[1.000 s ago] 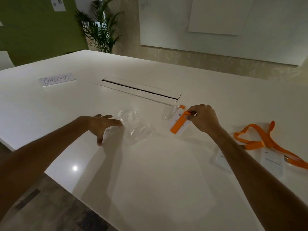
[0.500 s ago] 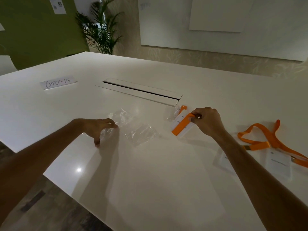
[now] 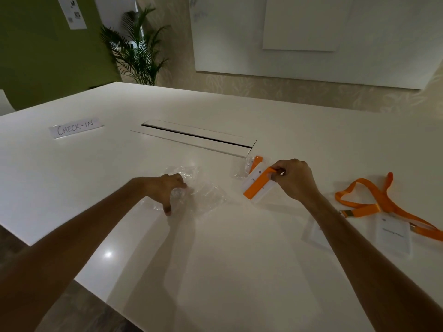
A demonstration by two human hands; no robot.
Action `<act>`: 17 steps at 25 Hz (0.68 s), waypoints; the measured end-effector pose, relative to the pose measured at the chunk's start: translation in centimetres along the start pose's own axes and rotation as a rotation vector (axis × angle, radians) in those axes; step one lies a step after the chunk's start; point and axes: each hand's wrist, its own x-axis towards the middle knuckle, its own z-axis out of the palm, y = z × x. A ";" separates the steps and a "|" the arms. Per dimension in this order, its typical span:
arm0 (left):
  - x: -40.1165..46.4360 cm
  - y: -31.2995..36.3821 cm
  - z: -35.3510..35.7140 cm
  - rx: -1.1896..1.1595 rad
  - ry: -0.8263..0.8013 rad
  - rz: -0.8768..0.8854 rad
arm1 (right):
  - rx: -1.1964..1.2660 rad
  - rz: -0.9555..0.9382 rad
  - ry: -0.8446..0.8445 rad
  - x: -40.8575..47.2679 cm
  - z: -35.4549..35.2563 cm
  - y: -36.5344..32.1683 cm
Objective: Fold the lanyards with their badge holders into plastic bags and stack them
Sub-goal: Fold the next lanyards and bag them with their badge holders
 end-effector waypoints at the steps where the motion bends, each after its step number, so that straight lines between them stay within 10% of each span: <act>1: 0.3 0.6 -0.2 0.011 0.004 0.006 | -0.002 0.000 0.005 0.0 -0.2 0.0; 17: 1.4 2.4 -0.5 -0.365 0.277 0.069 | 0.014 0.060 0.073 -0.9 -2.6 1.1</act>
